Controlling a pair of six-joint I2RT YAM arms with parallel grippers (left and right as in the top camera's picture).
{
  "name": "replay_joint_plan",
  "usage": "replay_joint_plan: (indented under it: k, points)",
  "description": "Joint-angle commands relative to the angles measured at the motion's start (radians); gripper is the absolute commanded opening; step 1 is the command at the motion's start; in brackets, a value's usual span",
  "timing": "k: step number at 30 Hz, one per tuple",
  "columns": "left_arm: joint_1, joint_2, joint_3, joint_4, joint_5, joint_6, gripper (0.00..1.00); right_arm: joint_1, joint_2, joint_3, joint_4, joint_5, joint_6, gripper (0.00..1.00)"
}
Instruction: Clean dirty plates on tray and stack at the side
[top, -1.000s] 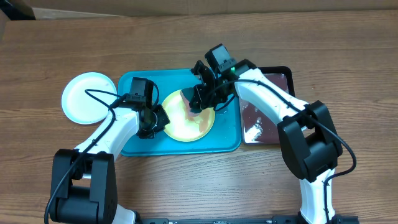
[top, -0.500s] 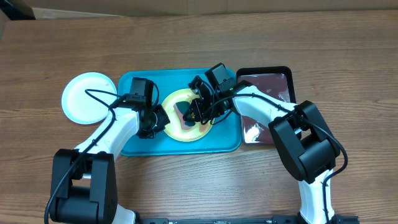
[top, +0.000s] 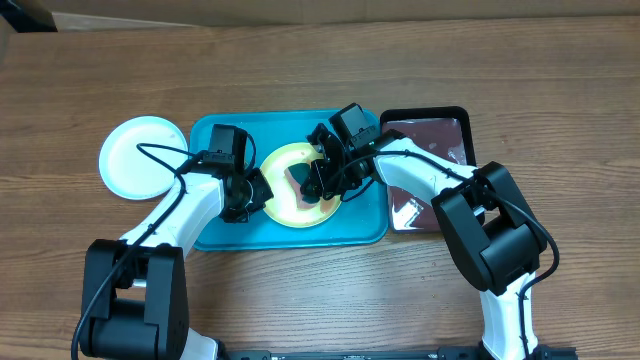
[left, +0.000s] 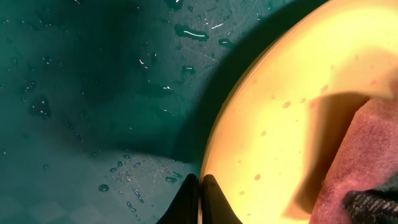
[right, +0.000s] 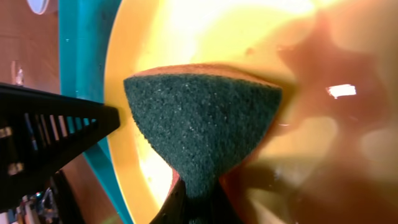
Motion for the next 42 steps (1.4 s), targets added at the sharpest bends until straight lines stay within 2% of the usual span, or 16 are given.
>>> replay_joint_plan:
  k: [1,7,17,23,28,32,36,42]
  points:
    - [-0.008,0.005,0.008,0.003,0.001,0.013,0.04,-0.009,-0.038,-0.004,-0.004,0.066,0.03,0.04]
    - [-0.008,0.005,0.008,0.003,0.001,0.013,0.04,-0.061,-0.066,0.034,-0.05,0.057,0.052,0.04]
    - [-0.008,0.005,0.008,0.003,0.0,0.013,0.04,-0.075,-0.18,0.053,-0.063,-0.098,0.03,0.04]
    - [-0.008,0.005,0.008,0.0,0.0,0.013,0.04,-0.173,-0.276,0.055,-0.151,-0.093,-0.021,0.04]
    - [-0.008,0.005,0.008,0.0,0.0,0.013,0.04,-0.298,-0.288,0.055,-0.328,0.033,-0.124,0.04]
    - [-0.008,0.005,0.008,0.001,0.0,0.013,0.04,-0.392,-0.288,0.054,-0.447,0.294,-0.144,0.04]
    - [-0.009,0.005,0.008,0.008,0.001,0.012,0.04,-0.44,-0.288,0.051,-0.464,0.516,-0.139,0.04]
    - [-0.008,0.005,0.008,0.011,0.0,0.013,0.05,-0.439,-0.286,0.019,-0.443,0.679,-0.14,0.04]
